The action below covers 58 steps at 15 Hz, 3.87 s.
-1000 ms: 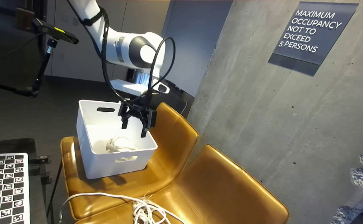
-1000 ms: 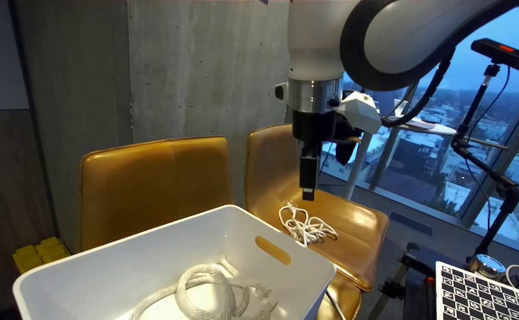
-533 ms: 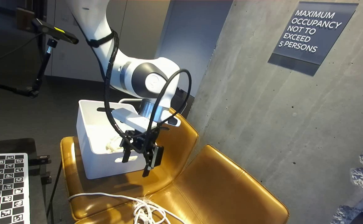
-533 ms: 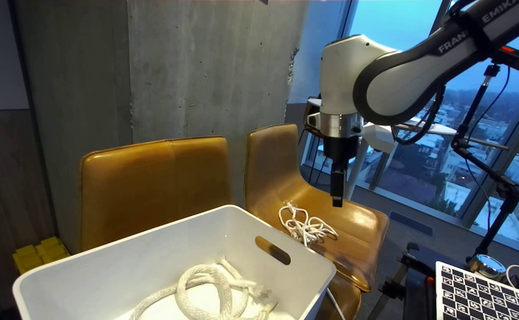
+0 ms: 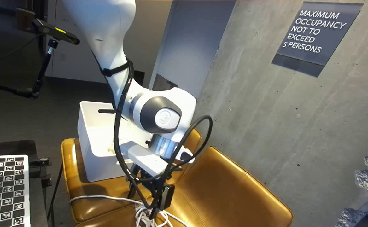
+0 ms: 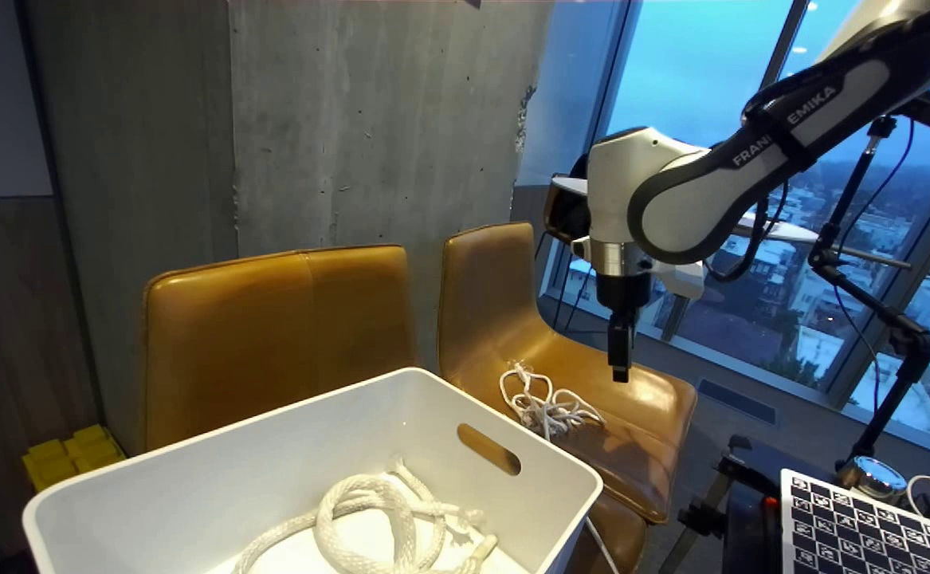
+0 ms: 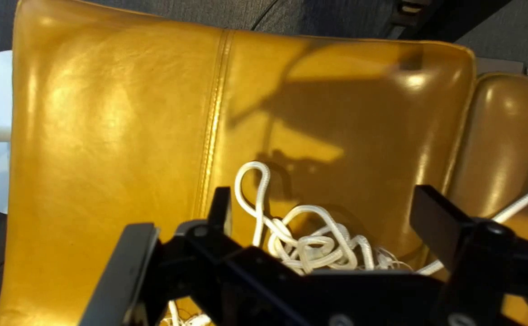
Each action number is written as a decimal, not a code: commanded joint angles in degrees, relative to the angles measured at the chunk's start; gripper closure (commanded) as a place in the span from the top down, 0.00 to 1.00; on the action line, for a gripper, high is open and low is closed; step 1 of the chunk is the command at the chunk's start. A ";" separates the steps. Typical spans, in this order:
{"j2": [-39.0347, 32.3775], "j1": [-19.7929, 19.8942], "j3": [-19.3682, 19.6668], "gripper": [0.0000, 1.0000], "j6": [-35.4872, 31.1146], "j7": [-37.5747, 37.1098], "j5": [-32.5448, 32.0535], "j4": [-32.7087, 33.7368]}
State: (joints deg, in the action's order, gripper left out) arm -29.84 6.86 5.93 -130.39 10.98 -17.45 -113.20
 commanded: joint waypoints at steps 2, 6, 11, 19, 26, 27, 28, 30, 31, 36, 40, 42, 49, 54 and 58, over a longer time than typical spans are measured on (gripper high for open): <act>-4.95 2.87 0.07 1.00 -1.88 3.32 1.59 8.05; -6.64 3.56 -0.41 1.00 -9.38 3.06 2.23 10.75; -12.53 2.39 -0.58 1.00 -22.67 1.84 1.80 12.72; -22.74 2.77 -1.45 1.00 -31.81 1.69 3.47 17.25; -28.47 4.87 -1.98 1.00 -32.03 2.59 5.11 22.88; -29.25 5.34 -2.22 1.00 -31.61 2.86 5.42 23.99; -29.96 5.62 -2.23 1.00 -31.39 2.84 5.65 25.04; -30.84 6.17 -2.33 1.00 -31.36 2.77 6.13 25.91; -31.29 6.21 -2.16 1.00 -31.63 2.60 6.17 26.06; -34.36 6.80 -1.65 1.00 -31.08 2.31 6.37 29.07; -35.88 7.38 -1.63 1.00 -29.89 2.25 7.12 32.36; -36.40 7.56 -1.63 1.00 -29.38 2.22 7.28 33.75; -37.94 7.80 -1.92 1.00 -27.00 2.31 7.57 36.39; -39.62 8.56 -1.80 1.00 -23.68 2.16 9.07 38.41; -42.28 9.50 -1.76 1.00 -20.52 2.18 10.25 41.89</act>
State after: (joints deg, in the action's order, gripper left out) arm -68.69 14.90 4.95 -154.03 12.25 -8.95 -76.14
